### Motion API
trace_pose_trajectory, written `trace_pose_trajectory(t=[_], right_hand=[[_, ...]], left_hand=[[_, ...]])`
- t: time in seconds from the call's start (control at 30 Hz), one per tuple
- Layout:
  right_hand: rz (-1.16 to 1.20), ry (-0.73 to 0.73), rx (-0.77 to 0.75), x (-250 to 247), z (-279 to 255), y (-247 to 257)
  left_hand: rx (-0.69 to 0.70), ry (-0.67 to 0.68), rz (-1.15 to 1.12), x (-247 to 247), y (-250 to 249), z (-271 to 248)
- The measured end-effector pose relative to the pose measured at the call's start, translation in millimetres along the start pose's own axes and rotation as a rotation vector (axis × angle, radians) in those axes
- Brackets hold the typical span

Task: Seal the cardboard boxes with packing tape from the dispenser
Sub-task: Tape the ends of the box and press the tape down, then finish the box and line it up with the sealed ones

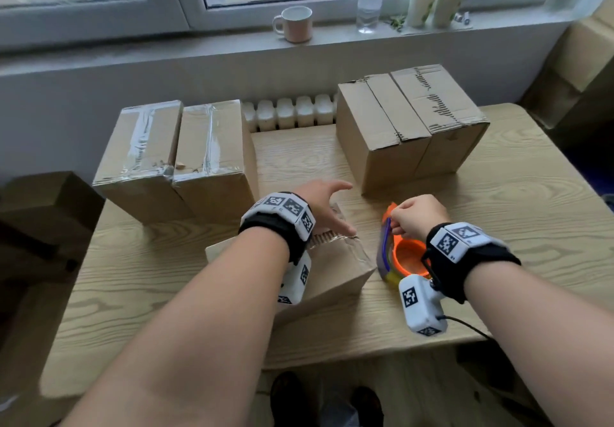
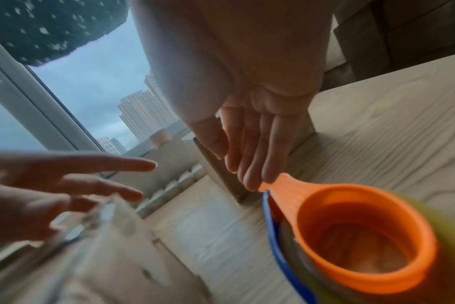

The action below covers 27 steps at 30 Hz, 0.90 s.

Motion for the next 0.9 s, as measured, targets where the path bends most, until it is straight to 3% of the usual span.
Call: trace_pose_trajectory(t=[0.17, 0.33, 0.9], right_hand=[[-0.274, 0.032, 0.096, 13, 17, -40], [-0.401, 0.087, 0.113, 32, 14, -47], [-0.443, 0.023, 0.113, 42, 8, -60]], left_hand=[[-0.028, 0.074, 0.040, 17, 1, 19], [-0.147, -0.114, -0.135, -3, 42, 24], [-0.157, -0.120, -0.219, 3, 51, 23]])
Point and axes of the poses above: each hand's wrist, its own z-axis towards the middle knuckle, its own x-axis out of the palm, y = z × x, the point moved 10 cm from there along z, towards the middle knuckle, and after that the axes turned 3 degrees about -z, right-handed, at the moved point
